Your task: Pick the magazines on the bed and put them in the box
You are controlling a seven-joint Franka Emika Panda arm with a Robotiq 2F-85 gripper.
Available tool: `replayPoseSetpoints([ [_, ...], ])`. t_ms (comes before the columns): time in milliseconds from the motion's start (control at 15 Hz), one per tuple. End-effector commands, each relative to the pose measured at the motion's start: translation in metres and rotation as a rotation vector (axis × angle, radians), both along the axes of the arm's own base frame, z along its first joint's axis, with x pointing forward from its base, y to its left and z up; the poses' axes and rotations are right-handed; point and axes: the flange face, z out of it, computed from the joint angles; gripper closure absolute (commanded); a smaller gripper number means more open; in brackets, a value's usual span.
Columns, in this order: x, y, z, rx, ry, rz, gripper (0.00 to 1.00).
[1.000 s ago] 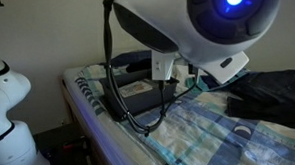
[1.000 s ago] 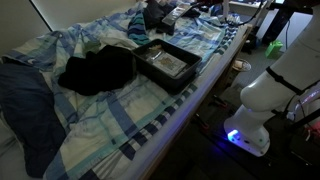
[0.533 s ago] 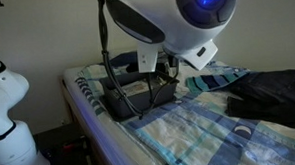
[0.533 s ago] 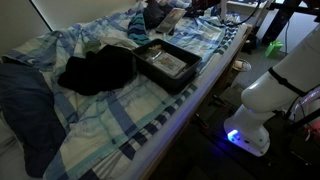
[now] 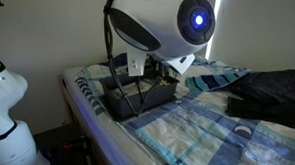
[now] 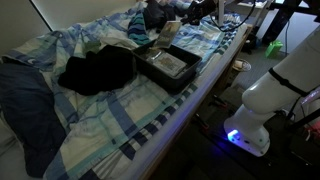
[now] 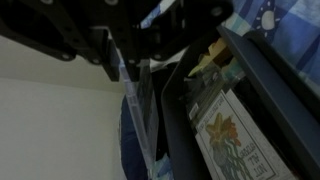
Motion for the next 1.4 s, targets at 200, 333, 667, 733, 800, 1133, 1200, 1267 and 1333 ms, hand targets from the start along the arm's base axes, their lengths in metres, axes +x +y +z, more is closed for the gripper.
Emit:
replayPoseSetpoints([
  [200, 0.005, 0.016, -0.026, -0.031, 0.089, 0.147, 0.96],
  [333, 0.007, 0.018, -0.034, -0.041, 0.119, 0.202, 0.96],
  [667, 0.016, 0.013, -0.039, -0.143, 0.153, 0.368, 0.96],
  [733, 0.019, 0.012, -0.038, -0.163, 0.157, 0.404, 0.96],
  [800, 0.024, 0.012, -0.037, -0.188, 0.165, 0.443, 0.96],
  [1133, 0.055, 0.031, -0.025, -0.276, 0.169, 0.65, 0.96],
  [1200, 0.062, 0.038, -0.023, -0.285, 0.16, 0.687, 0.96],
  [1267, 0.07, 0.046, -0.022, -0.284, 0.154, 0.722, 0.96],
  [1333, 0.076, 0.052, -0.021, -0.286, 0.143, 0.752, 0.96],
])
